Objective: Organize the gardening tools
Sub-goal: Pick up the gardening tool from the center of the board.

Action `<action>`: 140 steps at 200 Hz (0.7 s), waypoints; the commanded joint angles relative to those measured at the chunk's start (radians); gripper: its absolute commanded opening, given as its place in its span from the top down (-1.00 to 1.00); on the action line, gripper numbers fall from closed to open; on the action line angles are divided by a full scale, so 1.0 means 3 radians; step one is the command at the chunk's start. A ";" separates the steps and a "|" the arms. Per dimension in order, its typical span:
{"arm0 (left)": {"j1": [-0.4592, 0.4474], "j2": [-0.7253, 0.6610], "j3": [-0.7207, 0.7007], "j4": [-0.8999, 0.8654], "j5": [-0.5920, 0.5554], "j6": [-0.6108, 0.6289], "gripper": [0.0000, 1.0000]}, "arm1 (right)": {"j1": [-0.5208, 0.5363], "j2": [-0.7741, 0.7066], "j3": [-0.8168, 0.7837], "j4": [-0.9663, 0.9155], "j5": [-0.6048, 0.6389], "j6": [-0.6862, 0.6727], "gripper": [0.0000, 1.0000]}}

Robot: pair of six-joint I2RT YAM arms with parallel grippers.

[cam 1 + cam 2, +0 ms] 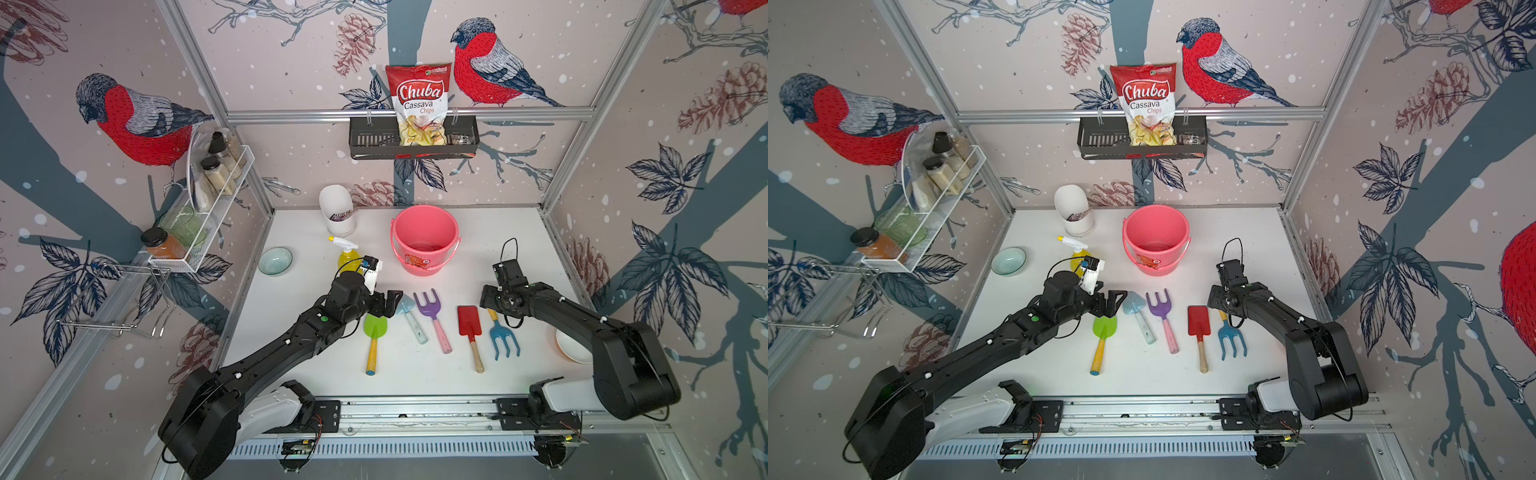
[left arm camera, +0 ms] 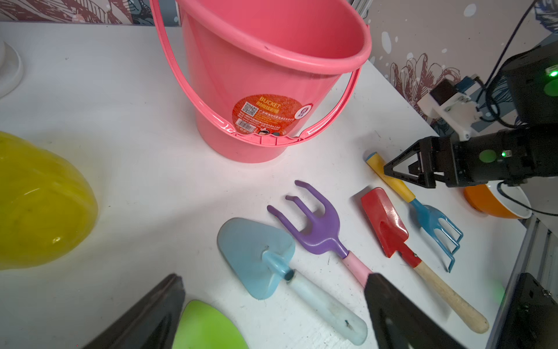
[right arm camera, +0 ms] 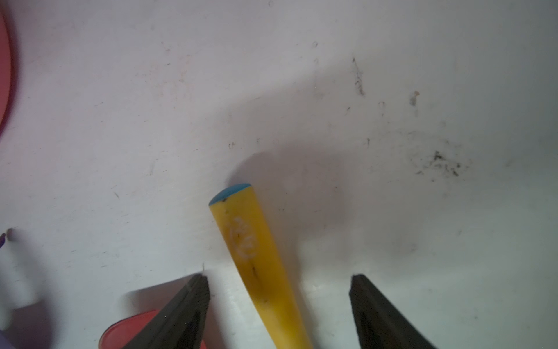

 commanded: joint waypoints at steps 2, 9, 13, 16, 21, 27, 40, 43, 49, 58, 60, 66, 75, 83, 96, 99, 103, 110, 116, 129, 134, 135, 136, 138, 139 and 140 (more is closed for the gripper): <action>-0.0008 -0.0023 -0.0022 0.0217 -0.0014 -0.0056 -0.94 | 0.0036 0.0083 0.0055 0.0071 0.0039 -0.0087 -0.48; -0.0007 -0.0018 -0.0016 0.0218 -0.0030 -0.0056 -0.95 | 0.0055 0.0126 0.0079 0.0073 0.0041 -0.0093 -0.46; -0.0011 -0.0010 -0.0014 0.0217 -0.0026 -0.0056 -0.95 | 0.0067 0.0151 0.0094 0.0070 0.0047 -0.0097 -0.45; -0.0010 -0.0004 -0.0012 0.0223 -0.0023 -0.0056 -0.95 | 0.0076 0.0165 0.0103 0.0070 0.0056 -0.0098 -0.44; -0.0008 0.0006 -0.0007 0.0223 -0.0011 -0.0056 -0.95 | 0.0087 0.0197 0.0123 0.0071 0.0068 -0.0102 -0.43; -0.0010 0.0013 -0.0008 0.0236 0.0007 -0.0047 -0.95 | 0.0104 0.0225 0.0145 0.0072 0.0075 -0.0103 -0.41; -0.0006 0.0022 -0.0007 0.0257 0.0028 -0.0053 -0.95 | 0.0133 0.0298 0.0194 0.0069 0.0093 -0.0114 -0.37; -0.0012 0.0026 -0.0011 0.0265 0.0026 -0.0051 -0.95 | 0.0139 0.0310 0.0206 0.0064 0.0103 -0.0114 -0.37; -0.0009 0.0021 -0.0016 0.0278 0.0031 -0.0051 -0.95 | 0.0148 0.0343 0.0226 0.0059 0.0121 -0.0113 -0.34; -0.0007 0.0018 -0.0026 0.0283 0.0026 -0.0045 -0.95 | 0.0158 0.0386 0.0251 0.0038 0.0152 -0.0118 -0.30; -0.0007 0.0015 -0.0024 0.0284 0.0024 -0.0045 -0.95 | 0.0160 0.0394 0.0255 0.0030 0.0159 -0.0118 -0.29; -0.0010 0.0005 -0.0027 0.0284 0.0023 -0.0040 -0.95 | 0.0161 0.0409 0.0262 0.0026 0.0182 -0.0118 -0.27; -0.0010 -0.0008 -0.0035 0.0288 0.0021 -0.0040 -0.94 | 0.0166 0.0428 0.0266 0.0015 0.0206 -0.0123 -0.23; -0.0007 -0.0017 -0.0037 0.0284 0.0015 -0.0031 -0.95 | 0.0166 0.0438 0.0261 0.0006 0.0212 -0.0128 -0.19; -0.0011 -0.0032 -0.0045 0.0279 0.0011 -0.0030 -0.95 | 0.0166 0.0452 0.0243 -0.0004 0.0225 -0.0129 -0.14; -0.0008 -0.0037 -0.0047 0.0281 0.0011 -0.0030 -0.95 | 0.0166 0.0455 0.0241 0.0000 0.0231 -0.0129 -0.12; -0.0009 -0.0037 -0.0045 0.0281 0.0011 -0.0030 -0.94 | 0.0166 0.0454 0.0233 -0.0003 0.0233 -0.0129 -0.09; -0.0007 -0.0036 -0.0048 0.0285 0.0016 -0.0030 -0.94 | 0.0166 0.0451 0.0221 0.0004 0.0233 -0.0129 -0.04; -0.0010 -0.0035 -0.0048 0.0289 0.0016 -0.0030 -0.95 | 0.0168 0.0459 0.0208 0.0013 0.0228 -0.0126 0.01; -0.0007 -0.0020 -0.0048 0.0292 0.0018 -0.0034 -0.95 | 0.0166 0.0473 0.0190 0.0021 0.0224 -0.0129 0.11; -0.0011 -0.0015 -0.0044 0.0294 0.0019 -0.0035 -0.94 | 0.0166 0.0482 0.0190 0.0030 0.0223 -0.0129 0.15; -0.0009 -0.0016 -0.0043 0.0294 0.0018 -0.0035 -0.94 | 0.0166 0.0484 0.0187 0.0028 0.0223 -0.0129 0.16; -0.0008 -0.0016 -0.0043 0.0294 0.0019 -0.0035 -0.94 | 0.0166 0.0487 0.0188 0.0027 0.0223 -0.0129 0.17; -0.0011 -0.0014 -0.0043 0.0295 0.0023 -0.0035 -0.94 | 0.0166 0.0490 0.0189 0.0030 0.0223 -0.0129 0.19; -0.0011 -0.0013 -0.0043 0.0295 0.0025 -0.0035 -0.94 | 0.0166 0.0490 0.0189 0.0028 0.0223 -0.0129 0.19; -0.0011 -0.0012 -0.0043 0.0292 0.0023 -0.0035 -0.95 | 0.0166 0.0493 0.0190 0.0030 0.0223 -0.0126 0.20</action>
